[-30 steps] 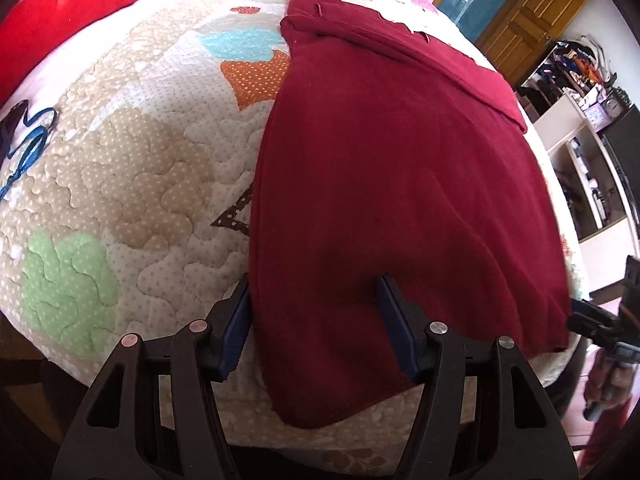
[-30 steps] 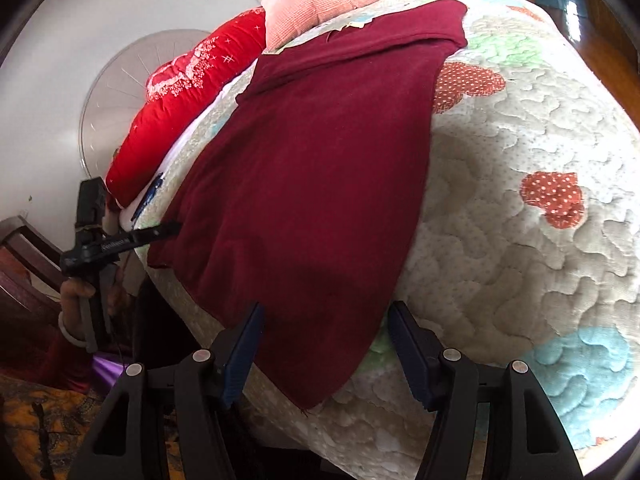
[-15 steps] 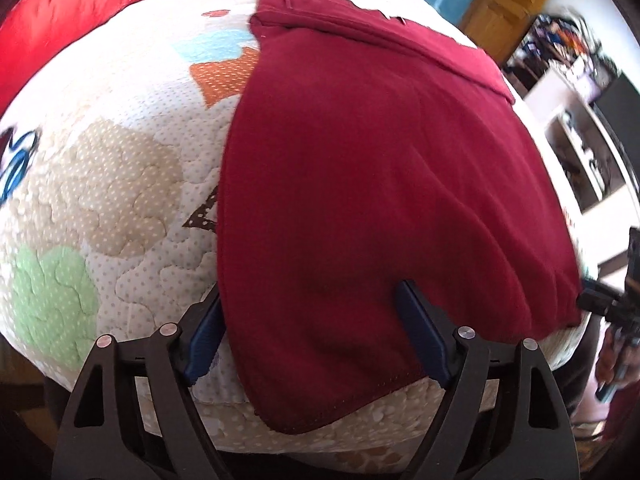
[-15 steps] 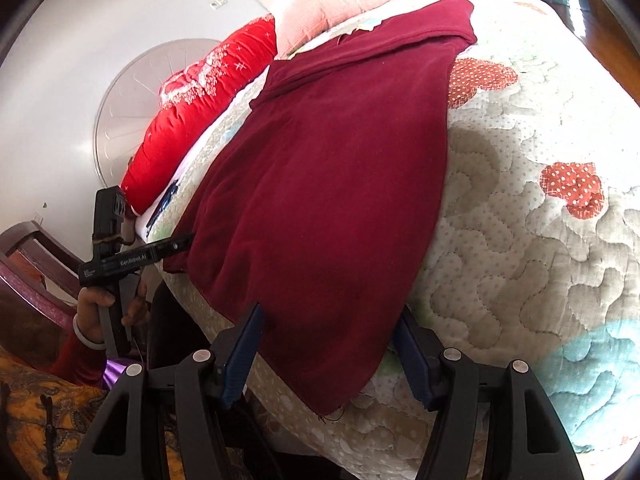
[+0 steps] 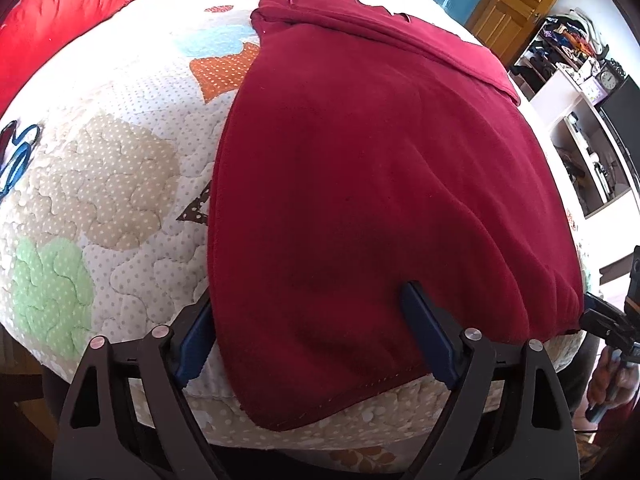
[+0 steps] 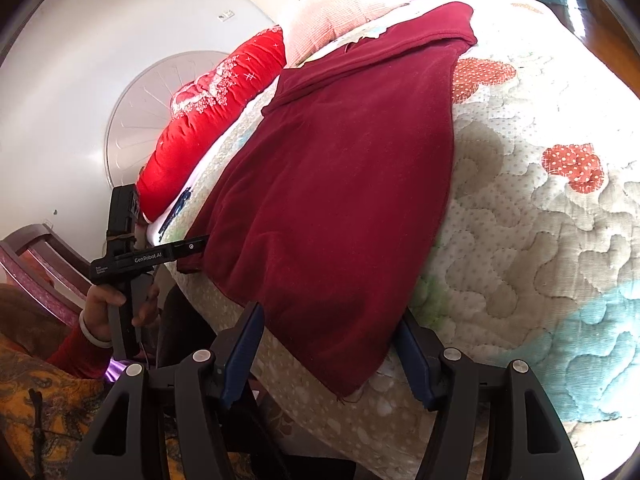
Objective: Fold small clothes
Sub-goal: 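Lower both grippers to the hem of the dark red shirt strip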
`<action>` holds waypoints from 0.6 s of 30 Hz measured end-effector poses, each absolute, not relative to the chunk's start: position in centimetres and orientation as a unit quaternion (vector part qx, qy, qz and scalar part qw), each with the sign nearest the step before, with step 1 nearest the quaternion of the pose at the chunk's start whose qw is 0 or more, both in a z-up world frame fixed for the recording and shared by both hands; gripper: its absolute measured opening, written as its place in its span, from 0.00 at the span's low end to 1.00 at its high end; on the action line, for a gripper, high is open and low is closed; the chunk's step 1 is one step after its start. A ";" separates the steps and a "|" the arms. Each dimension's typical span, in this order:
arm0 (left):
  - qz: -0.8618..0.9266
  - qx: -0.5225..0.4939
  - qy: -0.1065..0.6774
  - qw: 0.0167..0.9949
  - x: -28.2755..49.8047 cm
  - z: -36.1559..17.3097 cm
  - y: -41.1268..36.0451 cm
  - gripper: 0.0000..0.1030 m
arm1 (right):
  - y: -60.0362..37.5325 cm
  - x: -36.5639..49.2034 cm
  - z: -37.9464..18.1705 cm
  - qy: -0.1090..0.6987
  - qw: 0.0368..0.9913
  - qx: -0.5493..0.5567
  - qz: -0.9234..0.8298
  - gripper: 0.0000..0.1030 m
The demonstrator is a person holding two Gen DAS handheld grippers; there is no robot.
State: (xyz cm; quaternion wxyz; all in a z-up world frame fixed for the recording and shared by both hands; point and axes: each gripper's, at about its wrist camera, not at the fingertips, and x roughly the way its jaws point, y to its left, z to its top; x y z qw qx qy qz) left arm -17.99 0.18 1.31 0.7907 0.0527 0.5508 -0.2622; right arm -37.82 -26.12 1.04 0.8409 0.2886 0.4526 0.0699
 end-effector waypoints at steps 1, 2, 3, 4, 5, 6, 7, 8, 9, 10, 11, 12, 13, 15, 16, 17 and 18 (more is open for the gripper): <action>-0.261 0.052 0.552 0.790 -18.0 1.3 0.2 0.86 | -26.1 -37.9 1.0 0.451 0.841 0.290 0.069 0.61; -0.260 0.049 0.552 0.791 -17.9 1.3 0.1 0.87 | -25.9 -37.8 0.9 0.449 0.842 0.290 0.069 0.61; -0.260 0.047 0.552 0.791 -17.9 1.2 -0.1 0.88 | -25.7 -37.8 0.9 0.449 0.843 0.288 0.068 0.61; -0.259 0.047 0.551 0.792 -17.8 1.2 -0.2 0.89 | -25.6 -37.9 0.9 0.448 0.845 0.284 0.067 0.61; -0.260 0.049 0.551 0.791 -17.8 1.1 -0.4 0.90 | -25.4 -37.9 0.9 0.448 0.847 0.279 0.065 0.61; -0.260 0.049 0.551 0.791 -17.7 1.1 -0.5 0.91 | -25.4 -38.0 0.9 0.446 0.849 0.277 0.064 0.61; -0.260 0.049 0.551 0.791 -17.6 1.1 -0.6 0.92 | -25.3 -38.2 1.0 0.445 0.849 0.278 0.064 0.61; -0.261 0.047 0.551 0.791 -17.6 1.0 -0.7 0.92 | -25.3 -38.4 0.9 0.443 0.849 0.281 0.064 0.61; -0.262 0.045 0.550 0.792 -17.6 1.0 -0.6 0.92 | -25.3 -38.6 1.0 0.441 0.848 0.287 0.064 0.61; -0.263 0.044 0.548 0.793 -17.7 1.0 -0.5 0.92 | -25.3 -38.8 1.0 0.440 0.848 0.290 0.066 0.61; -0.266 0.044 0.546 0.793 -17.8 1.1 -0.4 0.92 | -25.2 -39.0 1.0 0.439 0.847 0.292 0.072 0.61; -0.268 0.046 0.545 0.793 -17.9 1.1 -0.3 0.92 | -25.2 -39.0 0.9 0.439 0.846 0.294 0.078 0.61; -0.270 0.048 0.544 0.793 -18.0 1.1 -0.3 0.92 | -25.1 -39.0 0.8 0.438 0.845 0.294 0.084 0.61; -0.271 0.050 0.542 0.794 -18.1 1.1 -0.2 0.92 | -25.0 -38.5 0.5 0.438 0.844 0.293 0.095 0.61; -0.270 0.050 0.543 0.794 -18.1 1.1 -0.2 0.92 | -25.0 -38.1 0.4 0.438 0.843 0.295 0.103 0.60; -0.268 0.050 0.544 0.794 -18.1 1.1 -0.3 0.92 | -25.0 -37.7 0.4 0.436 0.841 0.300 0.111 0.57; -0.268 0.049 0.545 0.793 -18.1 1.1 -0.3 0.92 | -25.1 -37.3 0.2 0.433 0.840 0.306 0.120 0.53</action>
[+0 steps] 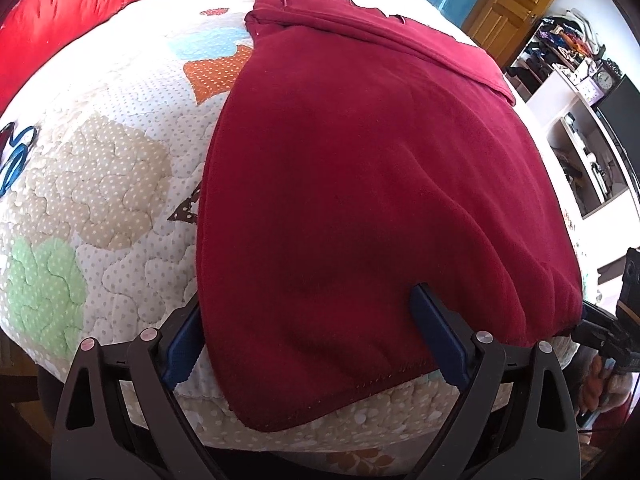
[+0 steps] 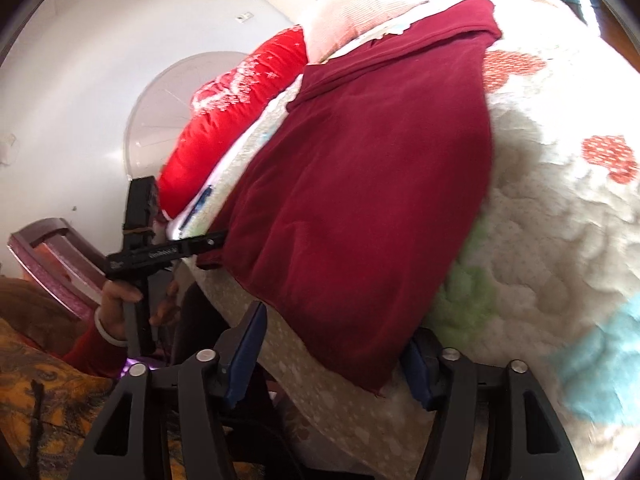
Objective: Fold small clothes
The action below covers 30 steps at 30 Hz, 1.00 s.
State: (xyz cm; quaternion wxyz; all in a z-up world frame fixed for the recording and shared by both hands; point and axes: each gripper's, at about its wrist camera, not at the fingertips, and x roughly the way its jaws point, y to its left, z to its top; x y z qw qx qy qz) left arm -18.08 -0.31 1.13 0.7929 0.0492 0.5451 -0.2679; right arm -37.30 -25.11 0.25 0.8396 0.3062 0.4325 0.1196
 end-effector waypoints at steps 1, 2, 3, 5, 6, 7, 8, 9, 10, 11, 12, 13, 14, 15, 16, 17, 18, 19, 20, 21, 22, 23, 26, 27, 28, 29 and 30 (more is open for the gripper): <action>-0.268 0.050 0.547 0.792 -18.0 1.1 -0.4 0.92 | -25.2 -37.1 0.1 0.430 0.838 0.312 0.125 0.49; -0.268 0.050 0.547 0.791 -17.9 1.1 -0.6 0.91 | -25.4 -36.7 -0.2 0.425 0.837 0.319 0.129 0.41; -0.268 0.051 0.548 0.790 -17.7 1.1 -0.8 0.91 | -25.6 -36.5 -0.5 0.424 0.836 0.325 0.130 0.31; -0.267 0.055 0.548 0.791 -17.7 1.2 -0.9 0.82 | -25.8 -36.1 -0.9 0.419 0.835 0.332 0.131 0.22; -0.266 0.060 0.545 0.793 -17.6 1.4 -1.0 0.77 | -25.8 -36.1 -0.9 0.417 0.836 0.331 0.131 0.19; -0.267 0.063 0.544 0.793 -17.5 1.6 -1.0 0.67 | -25.9 -36.0 -0.9 0.413 0.838 0.331 0.132 0.18; -0.271 0.062 0.544 0.792 -17.4 1.8 -1.0 0.54 | -25.9 -36.0 -0.8 0.406 0.839 0.335 0.137 0.17; -0.271 0.060 0.544 0.792 -17.2 2.0 -0.9 0.46 | -26.0 -36.1 -0.8 0.400 0.839 0.341 0.141 0.16; -0.272 0.055 0.545 0.791 -16.9 2.3 -0.8 0.32 | -26.1 -36.0 -0.7 0.392 0.839 0.348 0.145 0.16; -0.275 0.049 0.548 0.789 -16.6 2.5 -0.6 0.23 | -26.1 -35.9 -0.7 0.387 0.839 0.353 0.150 0.16; -0.275 0.043 0.551 0.787 -16.3 2.7 -0.5 0.20 | -26.2 -35.9 -0.8 0.383 0.839 0.355 0.154 0.16; -0.275 0.037 0.554 0.785 -15.9 2.8 -0.4 0.16 | -26.2 -35.7 -0.7 0.381 0.839 0.356 0.157 0.15; -0.274 0.033 0.555 0.785 -15.6 2.9 -0.4 0.13 | -26.3 -35.6 -0.6 0.378 0.839 0.358 0.160 0.15; -0.274 0.033 0.553 0.786 -15.4 3.1 -0.4 0.13 | -26.5 -35.3 -0.4 0.374 0.839 0.359 0.165 0.15; -0.274 0.033 0.549 0.789 -15.2 3.4 -0.5 0.10 | -26.6 -35.2 -0.1 0.370 0.840 0.359 0.170 0.15; -0.276 0.034 0.544 0.792 -15.0 3.7 -0.7 0.10 | -26.7 -35.0 0.3 0.367 0.842 0.356 0.174 0.15; -0.280 0.035 0.539 0.794 -14.8 4.1 -0.9 0.10 | -26.8 -34.7 0.7 0.364 0.845 0.350 0.177 0.15; -0.285 0.036 0.534 0.795 -14.7 4.5 -1.0 0.10 | -27.0 -34.3 1.2 0.360 0.848 0.345 0.179 0.15; -0.291 0.035 0.528 0.798 -14.6 5.0 -1.2 0.09 | -27.1 -34.1 1.6 0.356 0.850 0.342 0.182 0.15; -0.297 0.034 0.522 0.799 -14.4 5.5 -1.4 0.09 | -27.2 -33.8 2.0 0.351 0.853 0.340 0.184 0.15; -0.303 0.031 0.518 0.800 -14.1 5.9 -1.5 0.09 | -27.4 -33.6 2.4 0.348 0.854 0.340 0.185 0.15; -0.310 0.024 0.513 0.800 -13.6 6.4 -1.8 0.09 | -27.8 -33.4 2.8 0.343 0.855 0.340 0.188 0.15; -0.324 0.010 0.495 0.806 -11.9 7.8 -2.6 0.09 | -28.8 -32.1 3.9 0.326 0.864 0.337 0.185 0.15; -0.328 0.007 0.485 0.810 -11.3 8.5 -3.0 0.09 | -29.3 -31.5 4.3 0.319 0.867 0.337 0.182 0.15; -0.333 0.005 0.475 0.815 -10.7 9.2 -3.4 0.09 | -29.7 -31.1 4.7 0.314 0.869 0.338 0.179 0.15; -0.338 0.004 0.462 0.820 -9.9 9.9 -3.9 0.09 | -30.3 -30.5 5.1 0.306 0.873 0.337 0.174 0.15; -0.341 0.003 0.450 0.825 -9.1 10.6 -4.5 0.09 | -30.9 -30.0 5.6 0.301 0.875 0.337 0.171 0.15</action>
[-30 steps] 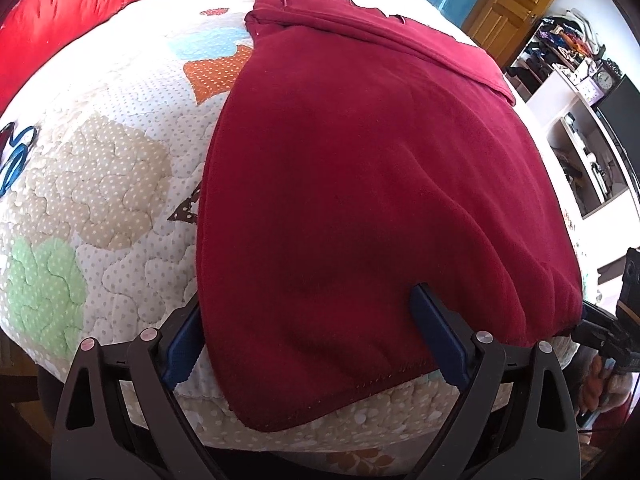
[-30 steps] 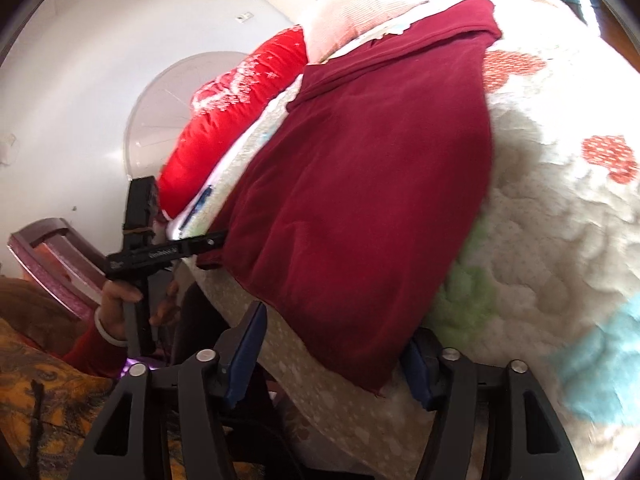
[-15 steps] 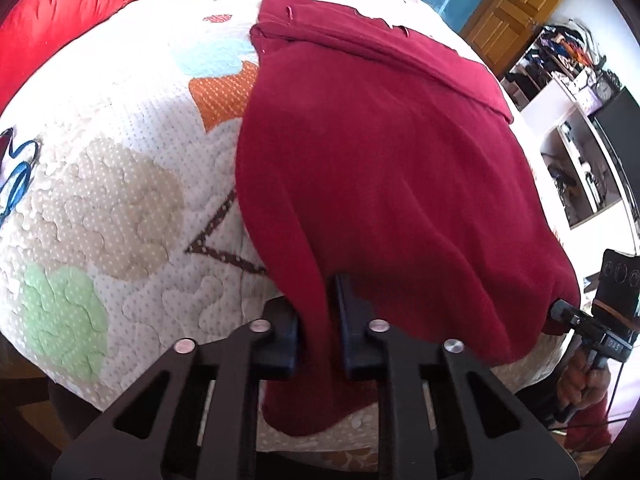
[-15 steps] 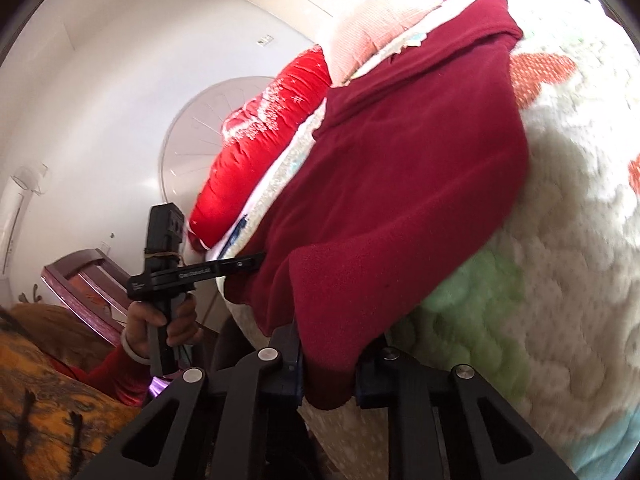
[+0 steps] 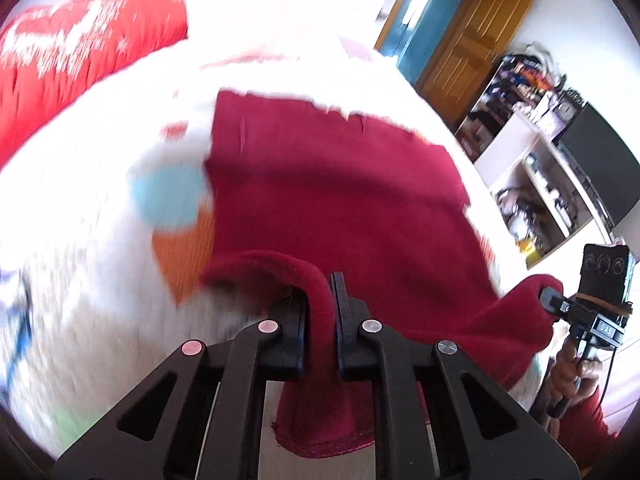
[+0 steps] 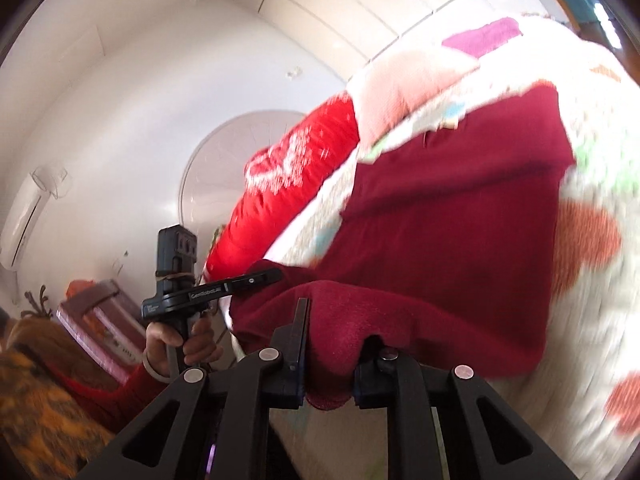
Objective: Fold small clothes
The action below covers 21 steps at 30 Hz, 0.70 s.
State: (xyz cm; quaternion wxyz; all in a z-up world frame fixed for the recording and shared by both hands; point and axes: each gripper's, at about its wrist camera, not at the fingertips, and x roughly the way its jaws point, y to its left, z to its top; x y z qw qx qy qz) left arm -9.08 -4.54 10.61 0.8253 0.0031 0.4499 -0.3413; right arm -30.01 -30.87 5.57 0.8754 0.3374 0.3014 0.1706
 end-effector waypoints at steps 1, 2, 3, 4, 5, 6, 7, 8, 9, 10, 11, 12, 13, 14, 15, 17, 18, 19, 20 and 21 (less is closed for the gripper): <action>-0.344 0.004 0.440 0.829 -8.3 11.1 -5.1 0.09 | -31.6 -29.3 6.0 0.296 0.877 0.340 0.168 0.15; -0.348 0.004 0.430 0.833 -7.1 11.7 -6.1 0.09 | -32.3 -28.7 6.4 0.292 0.878 0.342 0.164 0.15; -0.350 0.003 0.424 0.835 -6.2 12.0 -6.7 0.09 | -33.0 -27.9 6.8 0.286 0.881 0.342 0.159 0.15; -0.352 0.001 0.421 0.836 -5.1 12.2 -7.5 0.09 | -33.9 -27.1 7.2 0.281 0.883 0.343 0.153 0.15; -0.352 -0.003 0.419 0.837 -3.5 12.4 -8.6 0.09 | -34.7 -26.4 7.5 0.276 0.885 0.346 0.148 0.15; -0.352 -0.005 0.418 0.838 -2.4 12.4 -9.3 0.09 | -35.7 -25.4 7.8 0.270 0.886 0.350 0.140 0.15; -0.351 -0.007 0.415 0.839 -1.3 12.4 -9.9 0.09 | -36.7 -24.6 8.0 0.265 0.888 0.353 0.130 0.15; -0.348 -0.005 0.411 0.842 0.3 12.4 -10.9 0.09 | -37.7 -23.5 8.1 0.260 0.891 0.354 0.118 0.15; -0.342 -0.005 0.408 0.847 1.4 12.4 -11.6 0.09 | -38.8 -22.3 8.2 0.255 0.892 0.359 0.104 0.15; -0.336 -0.005 0.405 0.850 2.6 12.3 -12.2 0.09 | -39.7 -21.1 8.2 0.251 0.892 0.364 0.092 0.15; -0.330 -0.005 0.404 0.853 4.0 12.1 -12.9 0.09 | -40.6 -20.0 8.0 0.249 0.893 0.366 0.079 0.15; -0.322 -0.007 0.406 0.855 5.3 11.8 -13.4 0.09 | -41.6 -18.7 7.9 0.246 0.896 0.366 0.056 0.15; -0.314 -0.010 0.409 0.857 6.5 11.5 -13.9 0.09 | -42.5 -17.6 7.7 0.243 0.897 0.368 0.037 0.15; -0.305 -0.010 0.413 0.858 8.0 11.0 -14.5 0.09 | -43.5 -16.4 7.2 0.243 0.895 0.373 0.025 0.15; -0.299 -0.008 0.416 0.859 8.8 10.6 -14.9 0.09 | -44.7 -14.8 6.4 0.250 0.889 0.382 0.019 0.15; -0.293 -0.008 0.432 0.853 10.5 9.5 -15.4 0.09 | -46.1 -11.7 4.5 0.297 0.871 0.391 0.007 0.15; -0.295 -0.008 0.446 0.845 11.2 8.8 -15.8 0.09 | -46.6 -10.8 3.5 0.324 0.864 0.385 -0.013 0.16; -0.295 -0.006 0.463 0.836 11.8 8.2 -16.0 0.10 | -46.9 -10.1 3.0 0.345 0.859 0.379 -0.027 0.16; -0.290 -0.002 0.480 0.828 12.3 7.7 -16.2 0.10 | -47.1 -9.7 2.4 0.363 0.852 0.376 -0.036 0.16; -0.289 -0.003 0.487 0.824 12.5 7.6 -16.0 0.10 | -47.4 -9.9 2.2 0.364 0.849 0.382 -0.031 0.20</action>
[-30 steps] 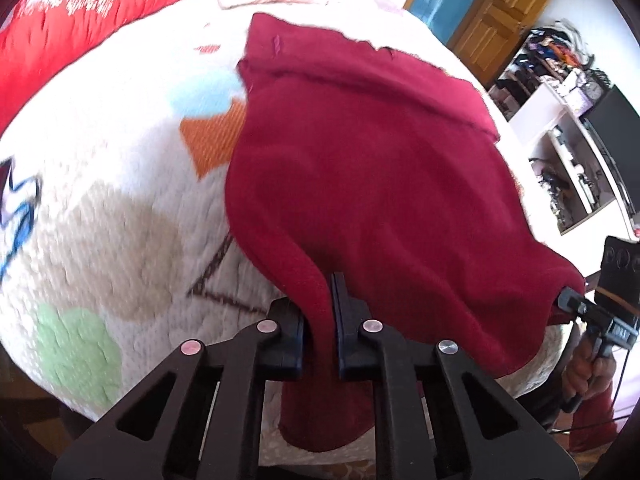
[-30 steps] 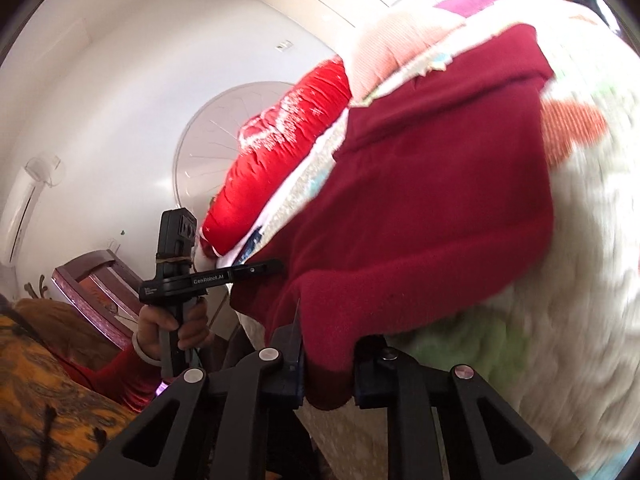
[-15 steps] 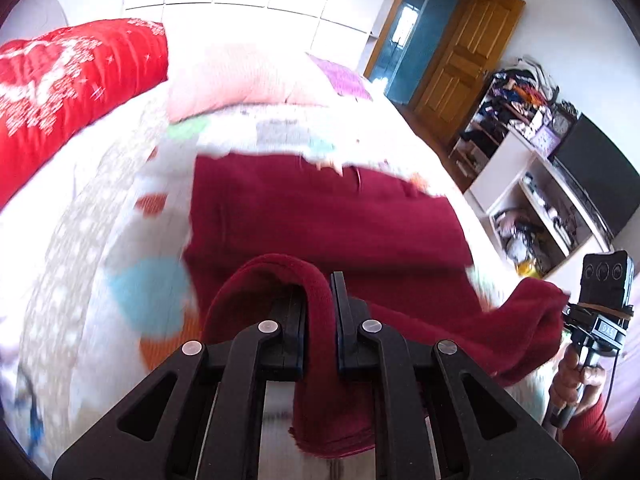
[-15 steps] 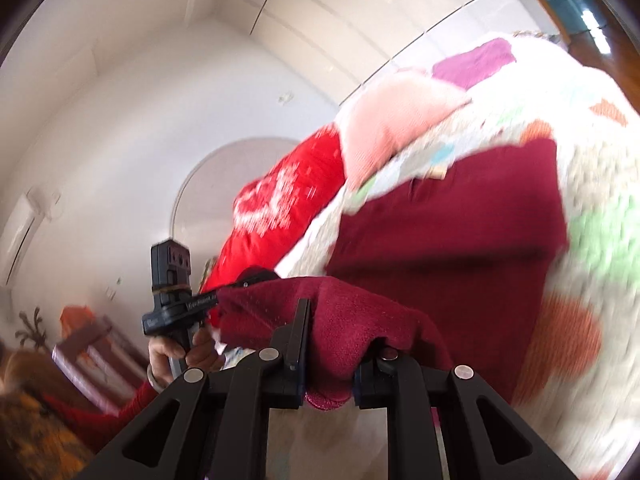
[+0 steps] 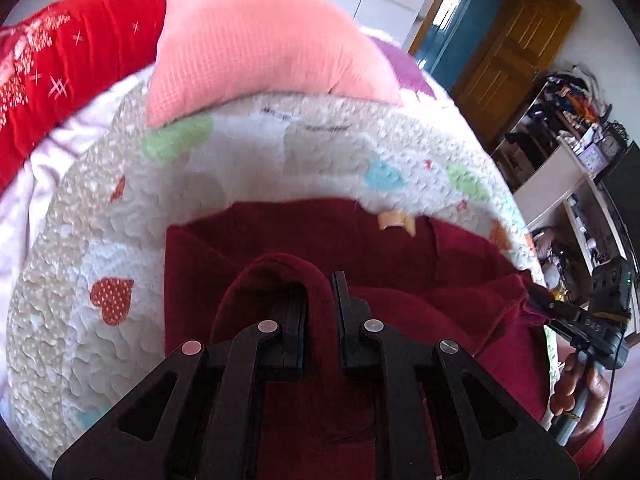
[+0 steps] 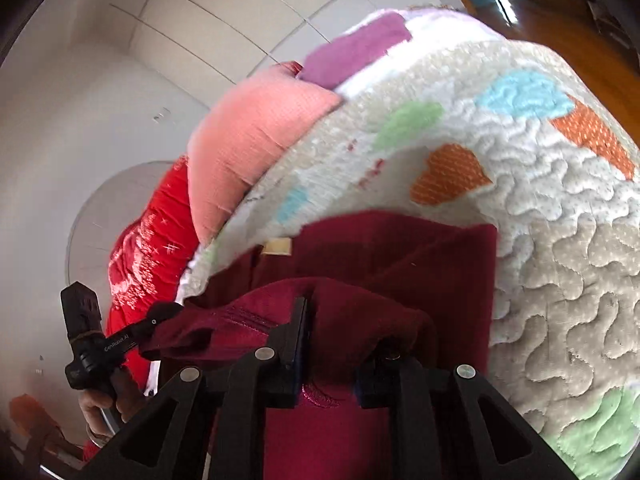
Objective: Fold small clothes
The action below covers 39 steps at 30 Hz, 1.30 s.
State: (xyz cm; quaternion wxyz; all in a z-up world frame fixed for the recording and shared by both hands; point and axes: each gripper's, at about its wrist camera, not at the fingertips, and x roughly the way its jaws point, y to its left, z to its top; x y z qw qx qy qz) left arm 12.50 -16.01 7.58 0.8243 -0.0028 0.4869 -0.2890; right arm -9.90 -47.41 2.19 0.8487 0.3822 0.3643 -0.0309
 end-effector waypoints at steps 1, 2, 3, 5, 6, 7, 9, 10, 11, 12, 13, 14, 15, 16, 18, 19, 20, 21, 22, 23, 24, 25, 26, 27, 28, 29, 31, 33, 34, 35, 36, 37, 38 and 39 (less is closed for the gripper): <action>-0.294 -0.008 0.487 0.822 12.6 7.6 -15.7 0.11 | -47.7 -10.4 2.4 0.352 0.850 0.391 -0.020 0.25; -0.303 -0.014 0.484 0.821 12.8 7.8 -15.3 0.13 | -47.9 -11.3 3.0 0.331 0.855 0.399 -0.008 0.39; -0.308 -0.018 0.482 0.820 12.7 8.2 -15.1 0.14 | -48.1 -12.2 3.6 0.314 0.860 0.401 -0.004 0.47; -0.311 -0.022 0.483 0.818 13.0 8.7 -14.8 0.14 | -48.4 -13.8 5.2 0.289 0.875 0.388 -0.018 0.48; -0.313 -0.024 0.485 0.816 13.2 8.9 -14.8 0.14 | -48.7 -14.1 6.1 0.282 0.881 0.379 -0.030 0.48; -0.315 -0.026 0.487 0.814 13.3 9.1 -14.8 0.14 | -48.8 -14.2 6.5 0.276 0.884 0.376 -0.035 0.48; -0.319 -0.019 0.483 0.815 13.1 9.5 -15.1 0.14 | -49.1 -14.8 6.8 0.274 0.885 0.376 -0.024 0.48; -0.322 -0.015 0.480 0.816 12.9 9.7 -15.3 0.14 | -48.8 -14.6 6.7 0.281 0.885 0.371 -0.021 0.48; -0.326 -0.010 0.479 0.815 12.9 9.7 -15.5 0.16 | -48.4 -14.4 6.5 0.293 0.885 0.361 -0.020 0.48; -0.328 -0.010 0.481 0.813 12.9 9.7 -15.6 0.17 | -47.8 -14.2 6.2 0.306 0.887 0.346 -0.021 0.48; -0.328 -0.013 0.484 0.811 13.1 9.7 -15.6 0.17 | -47.2 -13.7 6.0 0.316 0.888 0.332 -0.026 0.48; -0.328 -0.020 0.488 0.809 13.3 9.6 -15.4 0.17 | -46.5 -13.3 5.7 0.328 0.891 0.313 -0.032 0.48; -0.331 -0.030 0.491 0.805 13.4 9.5 -15.2 0.17 | -46.0 -12.8 5.3 0.337 0.892 0.300 -0.035 0.48; -0.335 -0.042 0.496 0.800 13.7 9.5 -15.0 0.20 | -45.6 -12.4 4.9 0.348 0.892 0.286 -0.041 0.48; -0.344 -0.067 0.505 0.789 13.9 9.5 -14.4 0.26 | -44.8 -10.9 3.8 0.387 0.886 0.244 -0.076 0.48; -0.344 -0.072 0.506 0.788 13.9 9.7 -14.2 0.26 | -44.8 -10.3 3.4 0.398 0.884 0.226 -0.092 0.48; -0.344 -0.069 0.504 0.789 13.7 9.9 -14.1 0.26 | -45.0 -10.3 3.2 0.403 0.883 0.214 -0.107 0.48; -0.344 -0.063 0.500 0.792 13.4 10.2 -14.1 0.26 | -45.4 -9.9 3.1 0.408 0.881 0.192 -0.141 0.48; -0.345 -0.056 0.496 0.795 13.1 10.5 -14.0 0.26 | -45.8 -9.9 3.2 0.407 0.881 0.179 -0.164 0.48; -0.346 -0.050 0.489 0.799 12.7 11.0 -14.0 0.26 | -46.4 -10.0 3.6 0.396 0.882 0.176 -0.184 0.48; -0.348 -0.049 0.484 0.801 12.5 11.3 -13.8 0.27 | -47.1 -10.2 4.0 0.387 0.884 0.185 -0.188 0.48; -0.351 -0.050 0.480 0.803 12.3 11.6 -13.7 0.27 | -47.6 -10.3 4.3 0.380 0.884 0.197 -0.187 0.48; -0.353 -0.053 0.475 0.805 12.1 12.0 -13.6 0.27 | -47.8 -10.5 4.7 0.377 0.885 0.203 -0.185 0.48; -0.354 -0.057 0.472 0.805 12.1 12.2 -13.3 0.27 | -47.8 -10.8 5.0 0.374 0.886 0.207 -0.180 0.48; -0.357 -0.061 0.471 0.804 12.1 12.3 -13.2 0.27 | -47.5 -10.9 5.3 0.372 0.888 0.207 -0.175 0.48; -0.362 -0.067 0.473 0.800 12.3 12.3 -13.1 0.27 | -47.0 -11.1 5.6 0.370 0.891 0.204 -0.166 0.48; -0.368 -0.083 0.479 0.793 12.7 11.9 -13.1 0.31 | -46.1 -11.0 5.5 0.377 0.892 0.195 -0.152 0.48; -0.389 -0.119 0.485 0.774 13.0 11.1 -13.0 0.46 | -45.5 -10.5 4.8 0.393 0.888 0.190 -0.144 0.48; -0.397 -0.136 0.487 0.766 13.1 10.8 -12.9 0.58 | -45.2 -10.4 4.4 0.397 0.887 0.190 -0.142 0.48; -0.405 -0.157 0.486 0.759 13.1 10.6 -12.7 0.66 | -45.2 -10.2 4.0 0.403 0.884 0.192 -0.141 0.48; -0.405 -0.165 0.482 0.759 13.2 10.6 -12.5 0.68 | -45.2 -10.2 3.7 0.407 0.881 0.195 -0.142 0.48; -0.400 -0.168 0.477 0.764 13.2 10.8 -12.2 0.68 | -45.1 -10.3 3.6 0.408 0.880 0.199 -0.141 0.48; -0.395 -0.167 0.473 0.769 13.3 11.0 -12.0 0.68 | -45.2 -10.5 3.6 0.406 0.880 0.204 -0.139 0.48; -0.390 -0.161 0.469 0.776 13.3 11.3 -11.7 0.68 | -45.1 -10.6 3.7 0.403 0.881 0.205 -0.137 0.48</action>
